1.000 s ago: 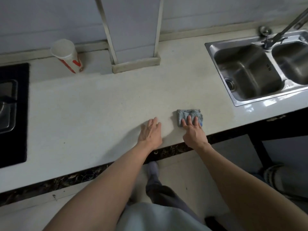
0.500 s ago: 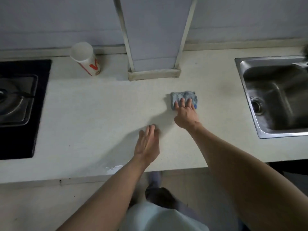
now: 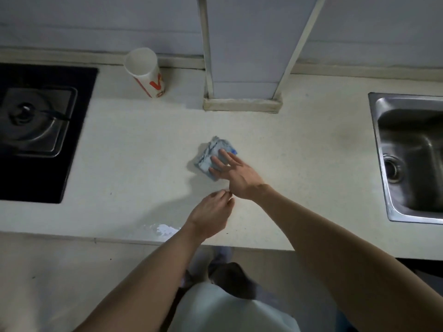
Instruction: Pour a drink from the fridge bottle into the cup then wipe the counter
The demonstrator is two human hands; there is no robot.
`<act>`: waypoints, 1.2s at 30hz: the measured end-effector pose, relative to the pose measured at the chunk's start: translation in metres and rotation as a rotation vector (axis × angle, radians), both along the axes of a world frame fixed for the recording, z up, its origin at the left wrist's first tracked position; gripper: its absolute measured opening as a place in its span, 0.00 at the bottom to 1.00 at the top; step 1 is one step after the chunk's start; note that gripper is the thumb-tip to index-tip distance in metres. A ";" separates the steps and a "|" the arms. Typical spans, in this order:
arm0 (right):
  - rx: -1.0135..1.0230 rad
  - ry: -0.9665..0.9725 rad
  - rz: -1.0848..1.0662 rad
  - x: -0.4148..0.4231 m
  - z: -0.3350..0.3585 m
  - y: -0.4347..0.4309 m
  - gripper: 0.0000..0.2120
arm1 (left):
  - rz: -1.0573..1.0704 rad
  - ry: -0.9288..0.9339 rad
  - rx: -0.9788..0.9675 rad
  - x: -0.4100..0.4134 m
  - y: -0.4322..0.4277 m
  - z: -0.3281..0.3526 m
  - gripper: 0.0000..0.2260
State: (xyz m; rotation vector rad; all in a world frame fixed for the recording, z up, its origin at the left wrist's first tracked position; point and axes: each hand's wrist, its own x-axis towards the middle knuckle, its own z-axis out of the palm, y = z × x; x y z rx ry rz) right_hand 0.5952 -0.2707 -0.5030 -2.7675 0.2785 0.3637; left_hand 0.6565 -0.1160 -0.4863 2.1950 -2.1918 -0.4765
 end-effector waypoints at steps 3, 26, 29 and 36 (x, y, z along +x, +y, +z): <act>0.018 -0.100 0.080 -0.029 -0.009 -0.001 0.24 | -0.022 -0.018 0.057 -0.006 -0.006 0.008 0.15; -0.049 0.142 -0.893 -0.169 0.015 0.047 0.35 | -0.048 -0.064 0.165 -0.073 0.035 0.001 0.24; -0.042 0.220 -0.851 -0.172 0.022 0.057 0.35 | -0.032 0.004 0.184 -0.070 0.036 0.006 0.22; 0.004 0.230 -1.038 -0.160 0.070 0.082 0.11 | 0.079 0.114 0.226 -0.046 0.050 0.009 0.16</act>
